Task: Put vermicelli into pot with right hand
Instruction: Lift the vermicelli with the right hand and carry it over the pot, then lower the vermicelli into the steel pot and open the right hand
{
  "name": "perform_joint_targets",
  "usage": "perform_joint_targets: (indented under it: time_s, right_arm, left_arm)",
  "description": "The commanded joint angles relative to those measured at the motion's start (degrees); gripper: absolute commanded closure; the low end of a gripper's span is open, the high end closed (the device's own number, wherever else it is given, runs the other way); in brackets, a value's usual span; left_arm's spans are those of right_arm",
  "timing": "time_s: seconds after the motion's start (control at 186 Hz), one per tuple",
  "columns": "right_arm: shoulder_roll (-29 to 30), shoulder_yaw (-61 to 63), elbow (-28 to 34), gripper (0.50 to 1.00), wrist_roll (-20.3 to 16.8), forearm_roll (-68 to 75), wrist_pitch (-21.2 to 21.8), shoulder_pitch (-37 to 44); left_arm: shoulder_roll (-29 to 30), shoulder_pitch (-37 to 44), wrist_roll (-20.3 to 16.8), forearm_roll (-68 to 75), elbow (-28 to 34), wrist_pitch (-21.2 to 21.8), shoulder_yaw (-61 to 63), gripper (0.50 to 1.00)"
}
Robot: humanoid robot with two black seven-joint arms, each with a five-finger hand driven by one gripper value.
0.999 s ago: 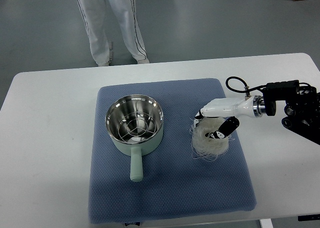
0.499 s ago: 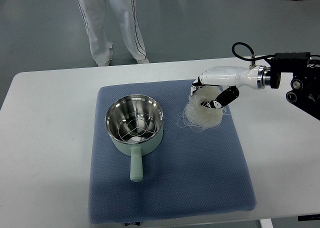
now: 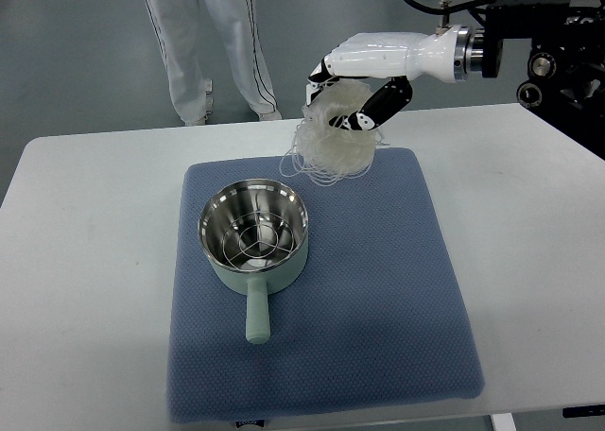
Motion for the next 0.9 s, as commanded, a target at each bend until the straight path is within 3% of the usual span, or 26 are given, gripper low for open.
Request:
perform_joint_targets:
  time_s: [0.0,0.36,0.897]
  right_arm:
    - [3.6,-0.1,0.0,1.0,-0.1,0.0,0.6,1.1]
    - [14.7,-0.9,-2.4,1.0,-1.1,-0.9,-0.5,-3.8]
    - [16.8,-0.8,-5.5,1.0,-2.5,-0.8,-3.7,-8.0]
  left_arm:
    - [0.0,0.0,0.0,0.0,0.0,0.0,0.0,0.5]
    - [0.0,0.0,0.0,0.0,0.0,0.0,0.0,0.5]
    - [0.0,0.0,0.0,0.0,0.0,0.0,0.1,0.5]
